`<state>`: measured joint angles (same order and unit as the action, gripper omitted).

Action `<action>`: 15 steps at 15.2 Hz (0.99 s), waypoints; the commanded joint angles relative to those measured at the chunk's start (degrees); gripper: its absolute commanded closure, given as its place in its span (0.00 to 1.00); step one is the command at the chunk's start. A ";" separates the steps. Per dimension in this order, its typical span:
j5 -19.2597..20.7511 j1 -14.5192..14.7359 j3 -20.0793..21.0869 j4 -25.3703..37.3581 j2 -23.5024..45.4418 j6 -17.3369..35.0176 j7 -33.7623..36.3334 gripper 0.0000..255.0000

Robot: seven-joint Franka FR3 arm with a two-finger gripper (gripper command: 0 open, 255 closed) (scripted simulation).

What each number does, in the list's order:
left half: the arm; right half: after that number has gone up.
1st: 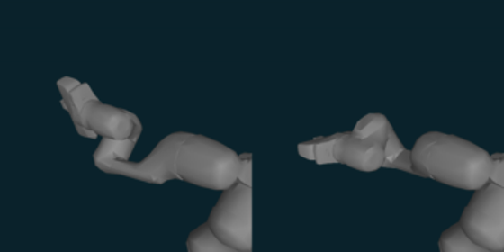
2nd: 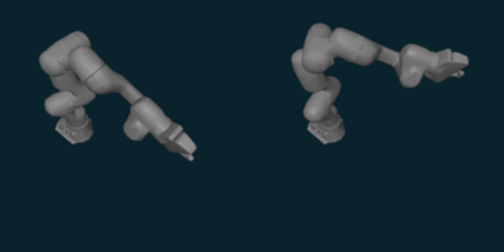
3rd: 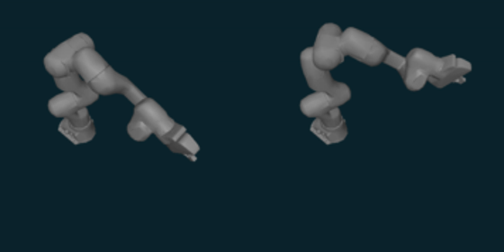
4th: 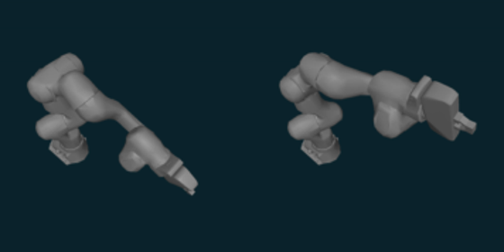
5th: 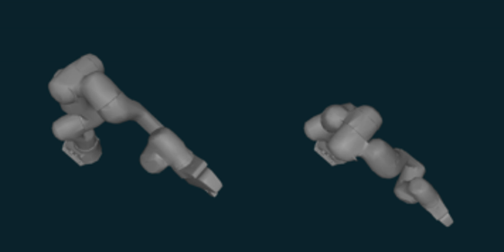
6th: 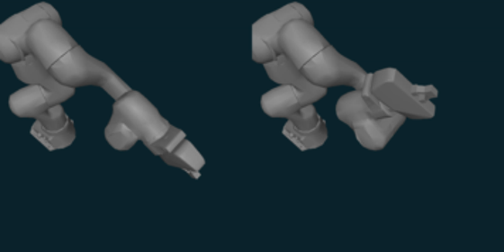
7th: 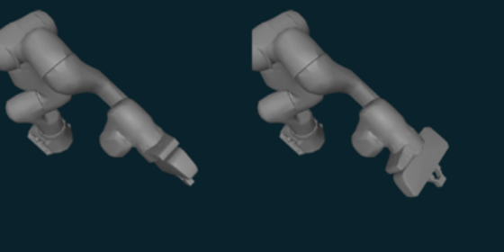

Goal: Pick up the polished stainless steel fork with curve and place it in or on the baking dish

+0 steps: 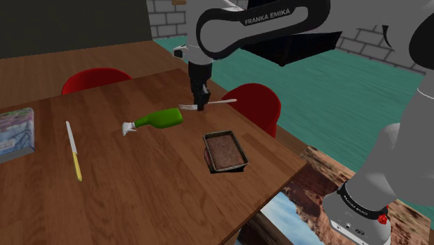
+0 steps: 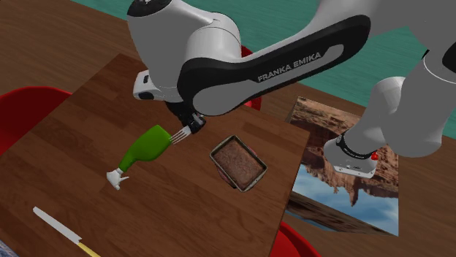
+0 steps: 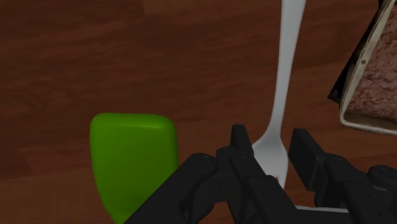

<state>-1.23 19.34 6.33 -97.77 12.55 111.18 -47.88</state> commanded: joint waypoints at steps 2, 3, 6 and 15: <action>-0.04 -0.02 0.01 1.62 -0.52 -2.17 0.03 1.00; -0.04 -0.02 0.01 2.26 -0.62 -2.90 0.05 1.00; -0.05 -0.02 0.02 4.28 -0.84 -5.14 0.11 1.00; -1.97 2.69 2.60 -14.39 -16.42 -1.73 4.83 1.00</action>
<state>-2.96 21.75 8.67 -110.31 -2.17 109.27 -43.54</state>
